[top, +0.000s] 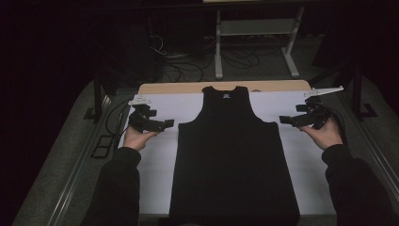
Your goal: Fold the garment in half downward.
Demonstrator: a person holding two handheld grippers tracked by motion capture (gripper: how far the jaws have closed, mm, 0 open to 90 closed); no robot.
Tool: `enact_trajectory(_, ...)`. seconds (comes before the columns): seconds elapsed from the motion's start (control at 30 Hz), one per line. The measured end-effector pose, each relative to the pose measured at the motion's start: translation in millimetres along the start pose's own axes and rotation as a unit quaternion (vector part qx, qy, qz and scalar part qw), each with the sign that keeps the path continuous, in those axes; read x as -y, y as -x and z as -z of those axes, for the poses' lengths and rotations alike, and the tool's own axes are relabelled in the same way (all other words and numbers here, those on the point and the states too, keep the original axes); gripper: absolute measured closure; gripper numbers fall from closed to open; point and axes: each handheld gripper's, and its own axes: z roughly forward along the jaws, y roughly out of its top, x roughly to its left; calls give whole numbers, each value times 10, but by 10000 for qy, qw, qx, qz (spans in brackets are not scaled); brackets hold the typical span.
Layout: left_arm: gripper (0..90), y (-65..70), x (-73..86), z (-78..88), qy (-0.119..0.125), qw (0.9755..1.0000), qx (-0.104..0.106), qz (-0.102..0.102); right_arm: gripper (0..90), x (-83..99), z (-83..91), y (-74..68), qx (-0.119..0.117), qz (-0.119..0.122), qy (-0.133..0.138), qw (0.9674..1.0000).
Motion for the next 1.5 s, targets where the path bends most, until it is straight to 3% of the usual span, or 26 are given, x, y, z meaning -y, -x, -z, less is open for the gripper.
enact_trajectory(0.3,0,-56,50,-144,-86,9999,4,88,0,30,-100,52,-17,-75,-80,9999)
enact_trajectory(0.93,0,-85,123,-452,-357,9993,56,83,0,115,-398,62,-60,-131,-312,9994)
enact_trajectory(1.5,0,-91,198,-687,-666,9976,126,135,33,226,-619,97,-45,-170,-509,9986)
